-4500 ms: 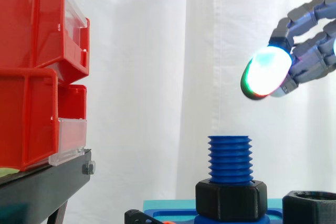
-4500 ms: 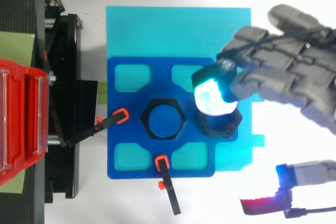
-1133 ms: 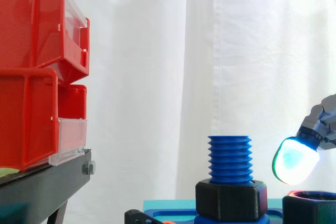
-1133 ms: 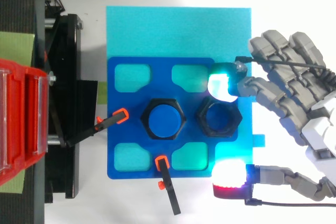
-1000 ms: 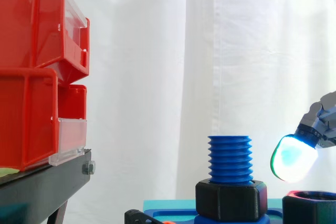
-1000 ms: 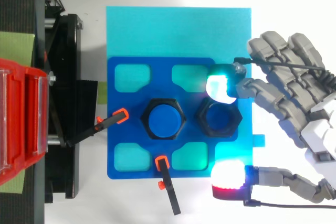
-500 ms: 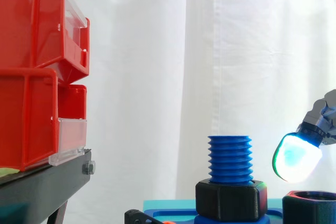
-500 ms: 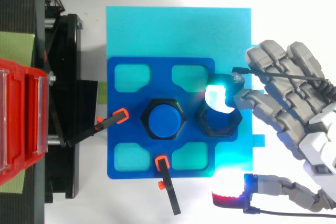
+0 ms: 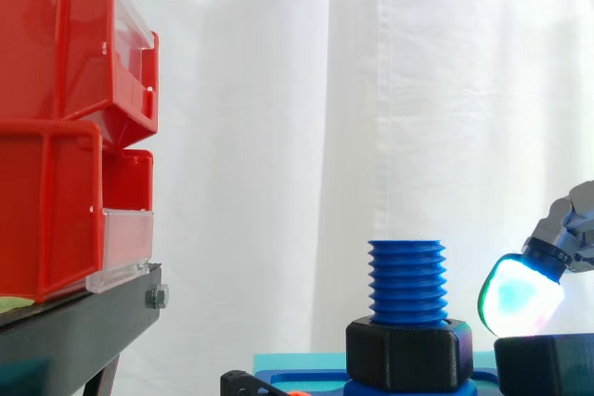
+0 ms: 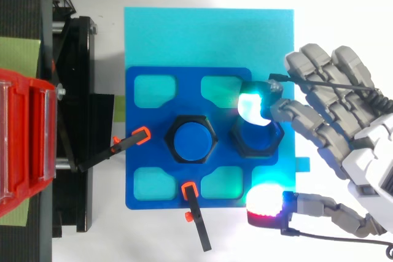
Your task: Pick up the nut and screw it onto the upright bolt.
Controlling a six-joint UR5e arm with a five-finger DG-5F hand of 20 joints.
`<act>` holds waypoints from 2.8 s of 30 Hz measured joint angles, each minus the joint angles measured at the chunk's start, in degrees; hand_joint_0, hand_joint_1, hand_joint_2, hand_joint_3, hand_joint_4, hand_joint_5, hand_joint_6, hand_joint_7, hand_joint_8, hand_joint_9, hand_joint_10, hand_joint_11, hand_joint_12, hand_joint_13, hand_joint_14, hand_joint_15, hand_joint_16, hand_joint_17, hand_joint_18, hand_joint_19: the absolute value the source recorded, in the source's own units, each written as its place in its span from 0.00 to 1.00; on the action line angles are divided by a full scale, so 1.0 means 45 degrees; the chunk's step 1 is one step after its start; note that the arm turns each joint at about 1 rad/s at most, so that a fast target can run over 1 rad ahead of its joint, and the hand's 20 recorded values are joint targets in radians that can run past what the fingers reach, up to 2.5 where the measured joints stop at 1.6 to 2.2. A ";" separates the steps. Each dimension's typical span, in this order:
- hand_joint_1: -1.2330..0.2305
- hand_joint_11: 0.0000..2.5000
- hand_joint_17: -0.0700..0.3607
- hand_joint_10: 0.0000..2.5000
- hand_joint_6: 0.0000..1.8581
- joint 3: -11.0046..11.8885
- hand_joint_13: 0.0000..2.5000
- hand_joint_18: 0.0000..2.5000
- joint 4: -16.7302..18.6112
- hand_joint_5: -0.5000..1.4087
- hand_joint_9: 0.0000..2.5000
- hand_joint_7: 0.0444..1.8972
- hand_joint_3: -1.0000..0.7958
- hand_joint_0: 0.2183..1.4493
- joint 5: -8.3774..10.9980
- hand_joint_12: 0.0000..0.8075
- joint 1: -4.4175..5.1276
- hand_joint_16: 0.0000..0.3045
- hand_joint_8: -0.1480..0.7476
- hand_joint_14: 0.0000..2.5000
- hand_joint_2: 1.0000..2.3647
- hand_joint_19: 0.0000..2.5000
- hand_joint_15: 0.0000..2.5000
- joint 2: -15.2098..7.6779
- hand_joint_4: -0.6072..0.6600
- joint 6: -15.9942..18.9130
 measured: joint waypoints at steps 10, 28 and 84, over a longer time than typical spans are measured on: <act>0.34 0.00 0.47 0.00 0.27 0.0005 0.03 0.00 -0.0039 0.12 0.05 0.38 0.28 0.17 -0.0236 0.53 -0.0065 0.20 0.50 0.00 0.00 0.00 0.00 -0.0001 0.65 -0.0016; 0.35 0.00 0.47 0.00 0.27 0.0015 0.04 0.00 -0.0092 0.12 0.06 0.38 0.28 0.18 -0.0279 0.52 -0.0069 0.19 0.50 0.00 0.00 0.00 0.00 0.0012 0.65 -0.0020; 0.33 0.00 0.51 0.00 0.27 0.0934 0.09 0.07 -0.3279 0.12 0.09 0.37 0.28 0.13 -0.0390 0.56 -0.0155 0.22 0.54 0.00 0.00 0.00 0.00 0.0172 0.67 0.0965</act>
